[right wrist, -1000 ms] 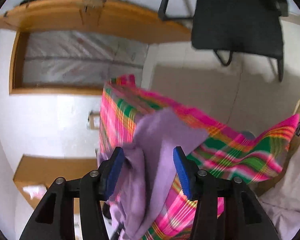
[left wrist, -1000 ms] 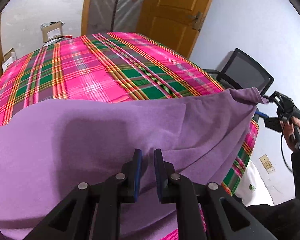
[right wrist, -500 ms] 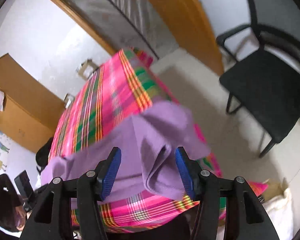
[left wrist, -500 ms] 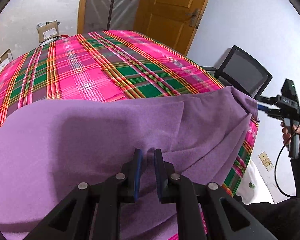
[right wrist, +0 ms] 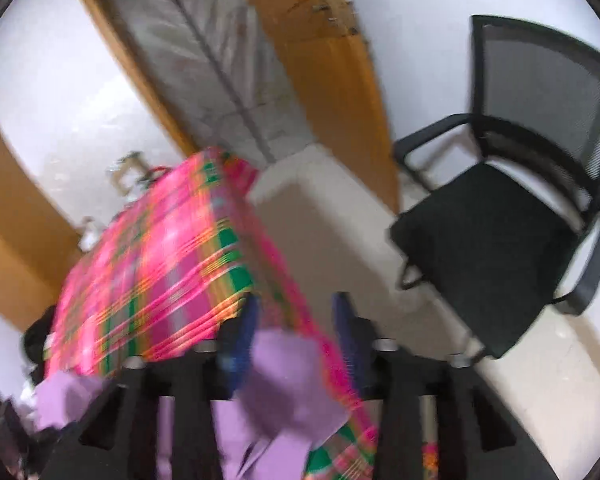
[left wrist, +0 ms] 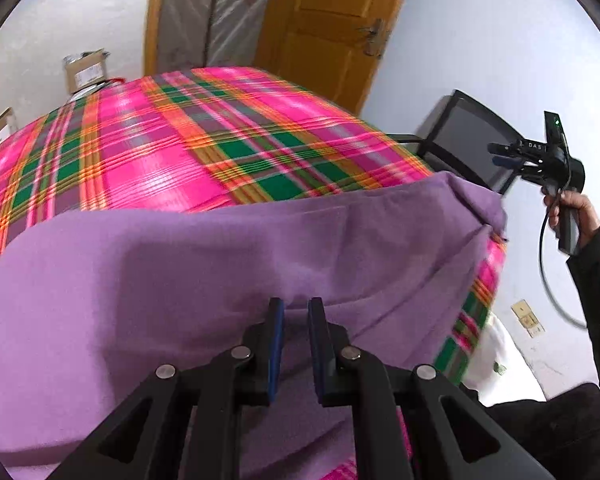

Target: Fold clothes

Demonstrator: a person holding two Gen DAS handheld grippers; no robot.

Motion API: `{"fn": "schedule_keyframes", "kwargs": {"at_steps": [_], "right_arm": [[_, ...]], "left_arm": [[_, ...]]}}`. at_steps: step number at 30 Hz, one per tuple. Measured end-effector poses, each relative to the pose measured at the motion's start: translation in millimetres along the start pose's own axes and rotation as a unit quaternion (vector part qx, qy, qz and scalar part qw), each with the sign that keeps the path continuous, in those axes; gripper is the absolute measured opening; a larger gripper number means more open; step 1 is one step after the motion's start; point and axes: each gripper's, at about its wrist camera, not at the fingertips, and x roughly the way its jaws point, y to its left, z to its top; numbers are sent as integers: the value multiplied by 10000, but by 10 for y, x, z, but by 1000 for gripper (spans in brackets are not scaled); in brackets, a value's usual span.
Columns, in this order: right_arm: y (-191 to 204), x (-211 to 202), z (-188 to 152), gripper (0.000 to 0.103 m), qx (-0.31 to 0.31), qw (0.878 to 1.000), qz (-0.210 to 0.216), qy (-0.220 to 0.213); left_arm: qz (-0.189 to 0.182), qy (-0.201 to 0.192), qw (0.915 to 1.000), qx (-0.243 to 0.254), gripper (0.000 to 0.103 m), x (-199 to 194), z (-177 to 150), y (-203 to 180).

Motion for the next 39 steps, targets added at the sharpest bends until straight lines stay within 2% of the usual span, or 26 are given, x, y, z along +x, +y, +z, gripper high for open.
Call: {"fn": "schedule_keyframes", "kwargs": {"at_steps": [1, 5, 8, 9, 10, 11, 14, 18, 19, 20, 22, 26, 29, 31, 35, 39], "right_arm": [[31, -29, -136, 52, -108, 9997, 176, 91], [119, 73, -627, 52, -410, 9967, 365, 600], [124, 265, -739, 50, -311, 9952, 431, 823], [140, 285, -722, 45, -332, 9948, 491, 829], [157, 302, -702, 22, -357, 9943, 556, 832], [183, 302, -663, 10, -421, 9947, 491, 804], [193, 257, -358, 10, -538, 9969, 207, 541], [36, 282, 154, 18, -119, 9999, -98, -24], [4, 284, 225, 26, -37, 9995, -277, -125], [-29, 270, 250, 41, 49, 9993, -332, -161], [-138, 235, 183, 49, 319, 9991, -198, -198], [-454, 217, -289, 50, 1048, 9943, 14, 214], [-602, 226, -636, 50, 1542, 9853, 500, 545], [-620, 256, -827, 50, 1711, 9806, 650, 703], [-425, 213, -896, 51, 1480, 9827, 906, 651], [14, 179, -818, 51, 747, 9874, 1258, 608]], "left_arm": [[-73, 2, 9999, 83, 12, 4, 3, -46], [-338, 136, 9980, 511, 15, 106, 23, -278], [-497, 252, 9951, 816, 16, 201, 46, -459], [-550, 290, 9938, 917, 16, 233, 54, -519], [-579, 322, 9932, 957, 17, 267, 53, -556], [-589, 337, 9930, 965, 17, 286, 45, -574], [-627, 364, 9928, 957, 17, 329, 21, -610], [-716, 387, 9927, 893, 18, 346, 17, -618], [-723, 384, 9925, 905, 18, 342, 20, -627], [-729, 380, 9924, 919, 18, 338, 24, -636], [-760, 369, 9919, 947, 19, 331, 32, -655], [-824, 391, 9905, 1033, 22, 346, 39, -694], [-870, 437, 9892, 1098, 23, 387, 58, -727], [-891, 486, 9880, 1163, 24, 435, 84, -758], [-1110, 594, 9837, 1281, 26, 416, 39, -826], [-1333, 702, 9787, 1397, 28, 394, -8, -893]]}}
